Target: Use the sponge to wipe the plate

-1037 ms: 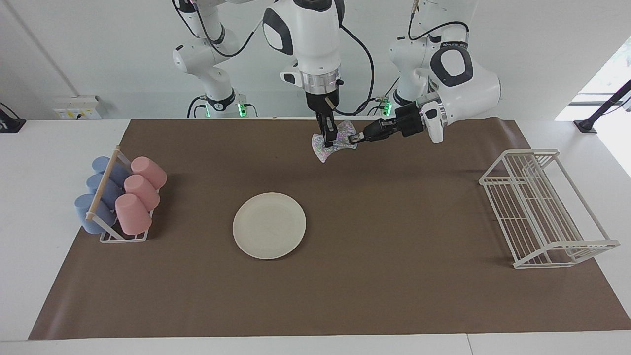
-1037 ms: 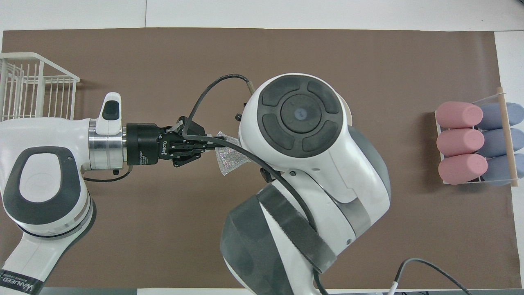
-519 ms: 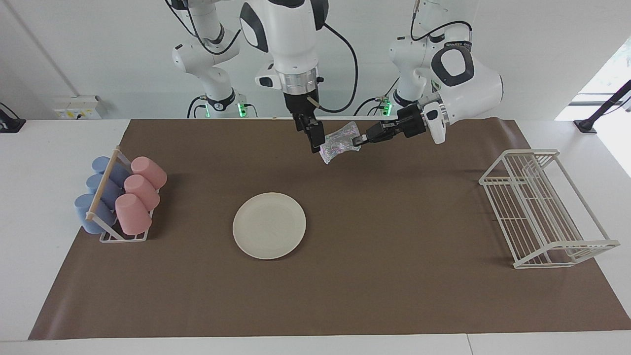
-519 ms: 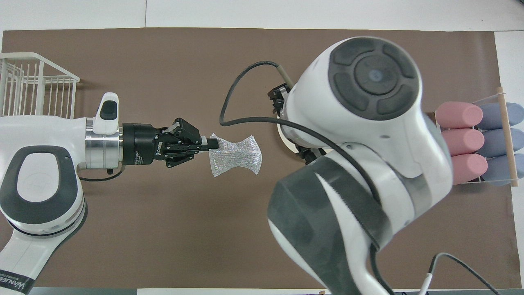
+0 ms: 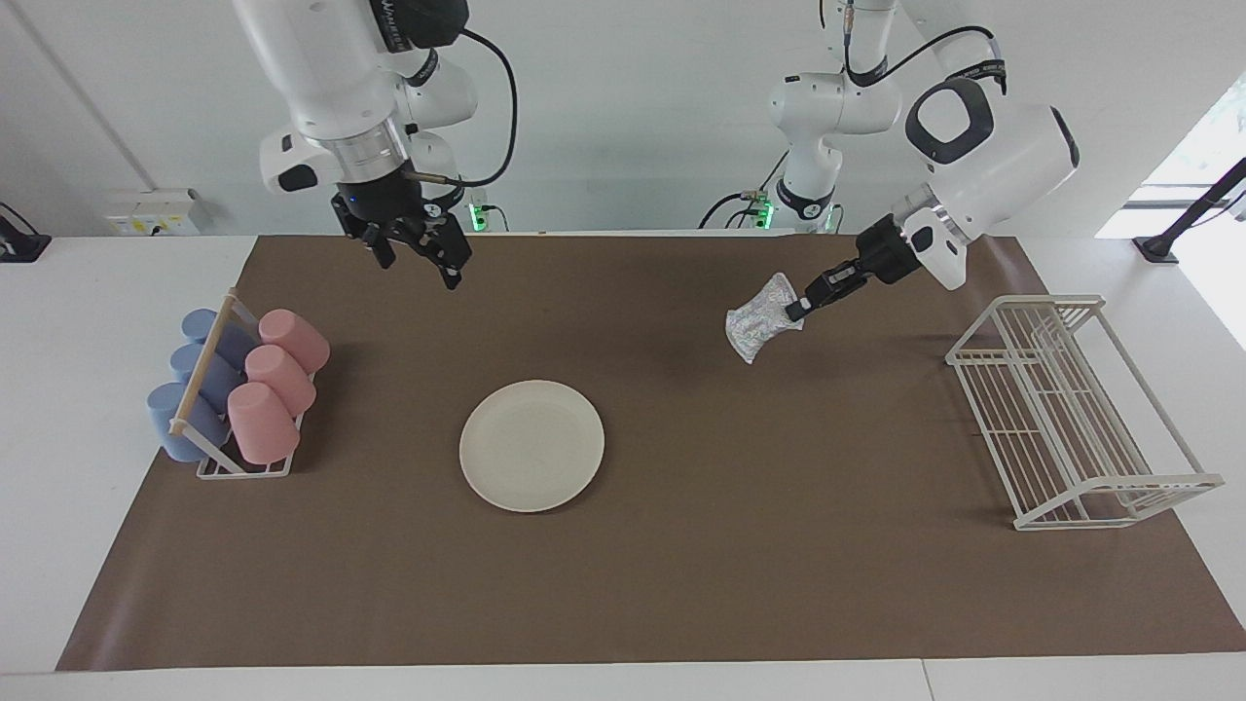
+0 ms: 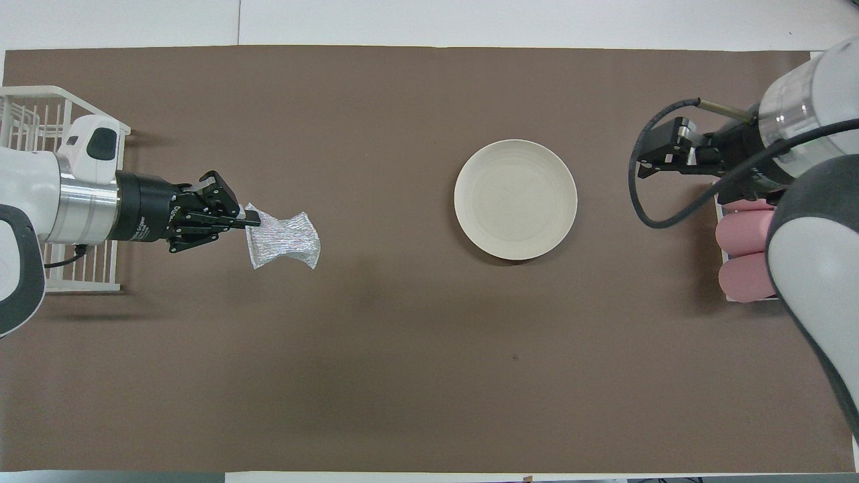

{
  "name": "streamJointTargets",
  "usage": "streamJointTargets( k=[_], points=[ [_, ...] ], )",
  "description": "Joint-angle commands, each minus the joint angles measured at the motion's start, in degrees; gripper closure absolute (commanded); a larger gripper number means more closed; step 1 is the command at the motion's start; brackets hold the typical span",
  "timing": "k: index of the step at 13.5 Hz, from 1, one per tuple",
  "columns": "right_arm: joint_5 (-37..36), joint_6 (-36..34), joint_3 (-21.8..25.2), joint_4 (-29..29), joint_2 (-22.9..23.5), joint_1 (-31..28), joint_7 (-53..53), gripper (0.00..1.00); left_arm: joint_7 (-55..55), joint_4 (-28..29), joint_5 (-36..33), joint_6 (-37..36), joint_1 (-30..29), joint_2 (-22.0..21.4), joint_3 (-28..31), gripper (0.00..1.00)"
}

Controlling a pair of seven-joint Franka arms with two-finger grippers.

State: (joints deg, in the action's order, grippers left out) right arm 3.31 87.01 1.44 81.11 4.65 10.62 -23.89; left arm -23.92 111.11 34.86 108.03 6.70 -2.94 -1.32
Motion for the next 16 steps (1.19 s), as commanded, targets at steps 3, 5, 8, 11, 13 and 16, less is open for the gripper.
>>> streamJointTargets(
  k=[3, 5, 8, 11, 13, 16],
  points=[
    [-2.2, 0.3, 2.2, 7.6, -6.4, -0.2, 13.2, 0.0, -2.3, -11.3, -16.6, -11.2, -2.4, 5.2, -0.2, 1.0],
    [-2.2, 0.4, 4.0, 8.4, -7.5, -0.8, 16.2, 0.0, -2.7, -17.2, -24.9, -17.2, -1.9, 7.5, -0.3, 1.0],
    [-2.2, 0.2, 5.3, 10.3, -8.9, -1.6, 22.3, 0.0, -3.2, -25.7, -36.6, -26.6, -1.3, 11.4, -0.8, 1.0],
    [-2.0, 0.0, 7.3, 11.9, -9.7, -2.8, 23.5, 0.0, -3.1, -26.2, -49.9, -27.9, 1.7, 11.5, -1.2, 1.0],
    [-2.0, 0.4, 7.3, 12.2, -9.7, -2.8, 25.5, 0.0, -2.5, -26.0, -56.8, -28.1, 2.3, 11.5, -1.4, 1.0],
    [-2.1, 1.3, 7.5, 12.8, -9.6, -3.0, 25.1, 0.0, 3.7, -25.5, -65.8, -27.4, 2.4, 11.9, -1.6, 1.0]
  ],
)
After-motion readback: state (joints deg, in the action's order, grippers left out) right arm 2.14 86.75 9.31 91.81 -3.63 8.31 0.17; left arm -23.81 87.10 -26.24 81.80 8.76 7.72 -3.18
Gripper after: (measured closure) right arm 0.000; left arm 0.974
